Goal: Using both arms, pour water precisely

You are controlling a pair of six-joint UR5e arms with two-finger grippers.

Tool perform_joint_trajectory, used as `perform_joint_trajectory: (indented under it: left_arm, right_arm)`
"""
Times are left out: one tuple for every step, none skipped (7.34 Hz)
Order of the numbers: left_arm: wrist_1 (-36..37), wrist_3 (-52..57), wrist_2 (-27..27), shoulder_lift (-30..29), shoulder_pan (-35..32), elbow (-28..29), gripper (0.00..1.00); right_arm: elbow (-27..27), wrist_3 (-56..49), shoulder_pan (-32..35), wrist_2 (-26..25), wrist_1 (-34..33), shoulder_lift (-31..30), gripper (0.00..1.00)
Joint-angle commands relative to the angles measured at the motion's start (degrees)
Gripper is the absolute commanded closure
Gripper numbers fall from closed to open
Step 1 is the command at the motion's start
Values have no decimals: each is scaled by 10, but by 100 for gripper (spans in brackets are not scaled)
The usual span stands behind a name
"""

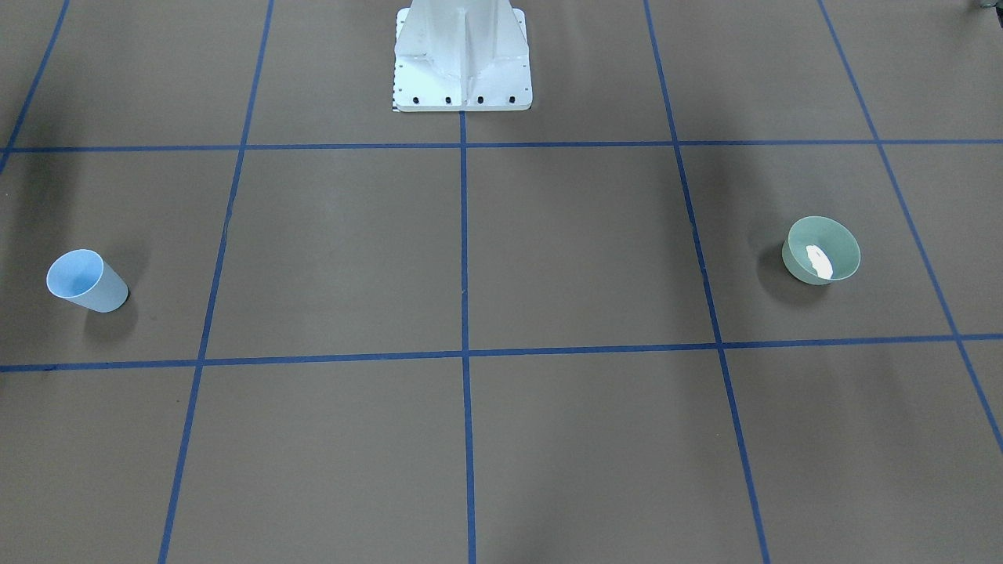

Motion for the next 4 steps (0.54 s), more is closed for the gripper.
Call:
perform_joint_trajectory:
  left_arm:
    - [-4,1,1,-3,0,-4,0]
    - [-5,1,1,-3,0,-6,0]
    - [-5,1,1,-5,-1,-7,0]
    - [-5,2,1,-7,-1,-7,0]
  right_arm:
    - [1,0,0,1,0,-2,0]
    - [2,0,0,1,0,-2,0]
    - [2,0,0,1,0,-2,0]
    - [5,0,0,1,0,-2,0]
